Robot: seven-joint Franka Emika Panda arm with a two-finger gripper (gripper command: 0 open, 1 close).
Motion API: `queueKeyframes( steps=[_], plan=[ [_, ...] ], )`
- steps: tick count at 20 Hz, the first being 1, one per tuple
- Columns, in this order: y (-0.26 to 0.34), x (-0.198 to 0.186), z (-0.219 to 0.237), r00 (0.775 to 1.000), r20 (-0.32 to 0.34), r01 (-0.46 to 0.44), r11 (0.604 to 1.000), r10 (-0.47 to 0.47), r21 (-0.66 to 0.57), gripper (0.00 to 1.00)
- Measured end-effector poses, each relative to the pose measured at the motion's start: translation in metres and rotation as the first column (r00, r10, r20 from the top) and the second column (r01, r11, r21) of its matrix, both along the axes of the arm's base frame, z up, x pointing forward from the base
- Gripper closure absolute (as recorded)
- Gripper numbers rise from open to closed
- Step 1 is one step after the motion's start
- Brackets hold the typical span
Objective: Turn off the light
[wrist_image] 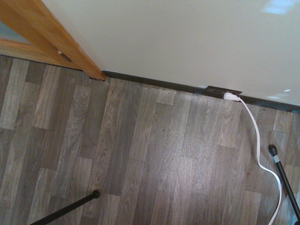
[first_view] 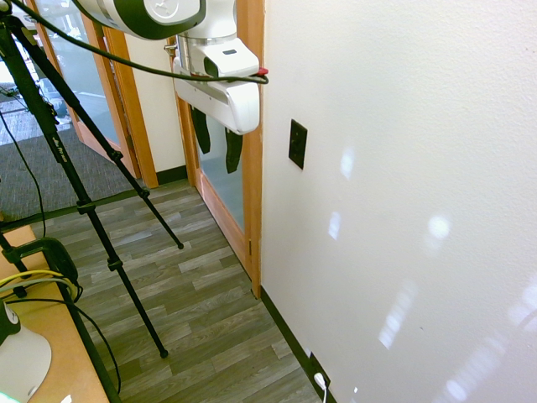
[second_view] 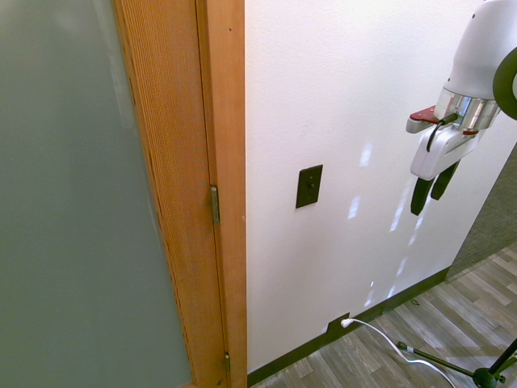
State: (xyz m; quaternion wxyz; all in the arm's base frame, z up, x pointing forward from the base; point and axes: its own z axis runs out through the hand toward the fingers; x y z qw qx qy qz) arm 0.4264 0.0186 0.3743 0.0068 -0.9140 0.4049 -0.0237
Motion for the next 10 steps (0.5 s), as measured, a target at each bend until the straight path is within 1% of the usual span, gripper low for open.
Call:
queueKeyframes(
  steps=[2,3,5,7,10],
  plan=[
    [0.000,0.000,-0.001,1.000,-0.002,-0.004,1.000,0.004,0.000,0.00],
    [0.001,0.002,-0.001,1.000,0.009,-0.006,1.000,0.006,-0.001,0.00],
    [0.008,0.012,-0.001,0.998,0.059,-0.016,1.000,0.016,-0.002,0.00],
    [0.022,0.026,-0.007,0.991,0.127,-0.034,0.999,0.033,0.001,0.00],
    [0.045,0.055,-0.022,0.982,0.180,-0.057,0.998,0.056,-0.001,0.00]
  ],
)
